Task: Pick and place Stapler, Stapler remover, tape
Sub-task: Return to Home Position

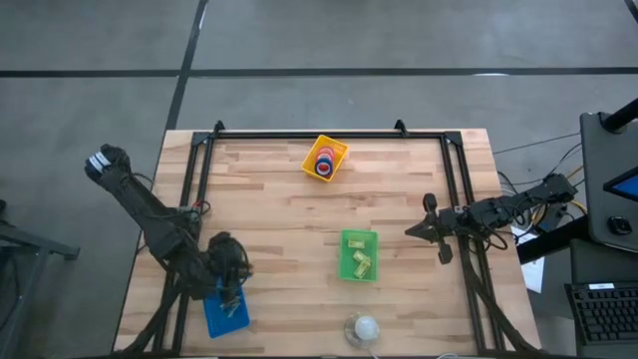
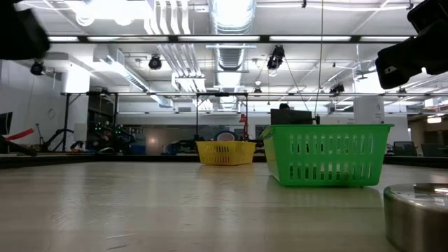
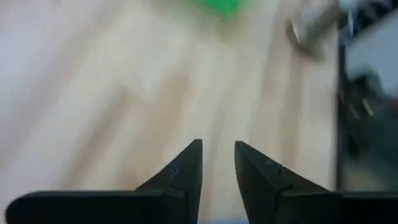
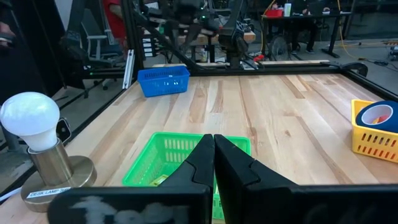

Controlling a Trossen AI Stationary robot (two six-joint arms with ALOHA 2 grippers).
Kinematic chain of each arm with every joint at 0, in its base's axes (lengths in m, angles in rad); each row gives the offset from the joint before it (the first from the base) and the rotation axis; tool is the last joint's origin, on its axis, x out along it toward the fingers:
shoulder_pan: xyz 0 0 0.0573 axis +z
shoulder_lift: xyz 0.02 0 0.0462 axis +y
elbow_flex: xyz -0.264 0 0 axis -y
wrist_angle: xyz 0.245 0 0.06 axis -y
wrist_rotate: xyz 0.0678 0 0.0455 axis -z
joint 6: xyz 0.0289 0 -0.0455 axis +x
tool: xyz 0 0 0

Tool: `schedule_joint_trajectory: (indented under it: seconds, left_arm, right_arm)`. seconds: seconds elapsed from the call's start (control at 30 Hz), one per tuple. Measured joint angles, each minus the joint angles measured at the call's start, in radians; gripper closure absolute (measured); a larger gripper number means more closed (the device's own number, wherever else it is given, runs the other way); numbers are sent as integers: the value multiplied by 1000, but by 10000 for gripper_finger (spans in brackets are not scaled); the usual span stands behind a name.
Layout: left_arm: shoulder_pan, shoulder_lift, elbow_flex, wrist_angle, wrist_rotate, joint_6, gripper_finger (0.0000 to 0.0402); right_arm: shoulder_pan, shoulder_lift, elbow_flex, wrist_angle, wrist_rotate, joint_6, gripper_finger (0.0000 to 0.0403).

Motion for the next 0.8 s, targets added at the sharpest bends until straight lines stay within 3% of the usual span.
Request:
schedule_joint_trajectory:
  seconds: [0.07, 0.17, 0.4, 0.53, 0.67, 0.8]
  left_arm:
    - [29, 0, -8, 43, -78, 57, 308]
    - [110, 13, -53, 162, -62, 205, 321]
    - [326, 62, -213, 679, -61, 724, 394]
    - [463, 76, -319, 956, -68, 852, 395]
    - [599, 77, -405, 1160, 76, 899, 398]
    - [681, 53, -443, 1234, 97, 987, 393]
  right_arm:
    - [0, 0, 0, 0, 0, 0, 394]
    - [0, 0, 0, 0, 0, 0, 394]
    - [0, 0, 0, 0, 0, 0, 394]
    - [0, 0, 0, 0, 0, 0, 394]
    - [0, 0, 0, 0, 0, 0, 394]
    - [0, 0, 0, 0, 0, 0, 394]
